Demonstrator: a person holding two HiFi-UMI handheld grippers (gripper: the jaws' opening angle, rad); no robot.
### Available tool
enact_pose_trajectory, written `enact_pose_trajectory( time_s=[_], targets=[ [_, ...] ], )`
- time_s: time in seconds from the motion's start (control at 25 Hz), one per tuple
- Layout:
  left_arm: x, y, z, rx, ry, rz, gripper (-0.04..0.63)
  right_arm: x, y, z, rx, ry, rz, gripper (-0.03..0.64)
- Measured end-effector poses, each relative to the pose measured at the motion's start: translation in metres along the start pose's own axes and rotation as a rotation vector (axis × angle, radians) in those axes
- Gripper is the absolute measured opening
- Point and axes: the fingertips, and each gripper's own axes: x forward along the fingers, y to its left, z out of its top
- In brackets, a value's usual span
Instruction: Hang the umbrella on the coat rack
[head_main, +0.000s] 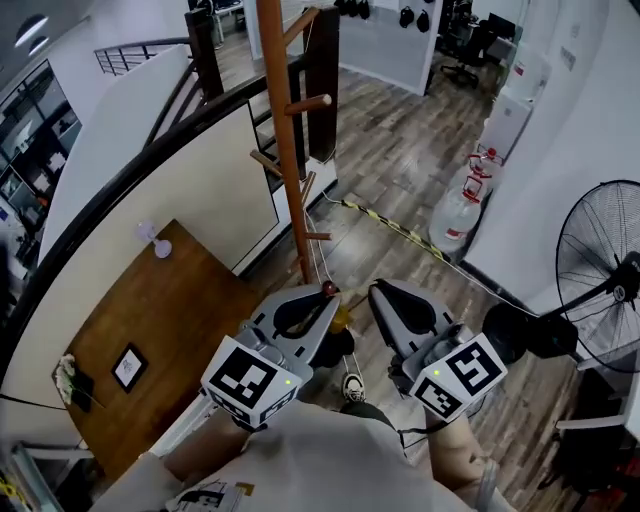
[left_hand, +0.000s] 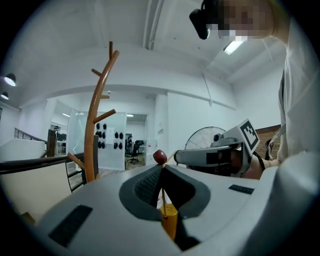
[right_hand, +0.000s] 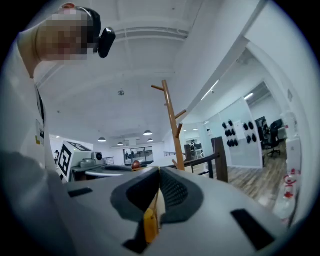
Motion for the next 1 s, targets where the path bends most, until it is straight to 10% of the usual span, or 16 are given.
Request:
enact_pose_trajectory(
  time_s=[1.0],
  targets=[
    [0.086,0.055,-0.046,-0.082,0.126,0.352,0.000,0.065,-0.102,-0.037,0.080,0.127,0.376,0.012]
  ],
)
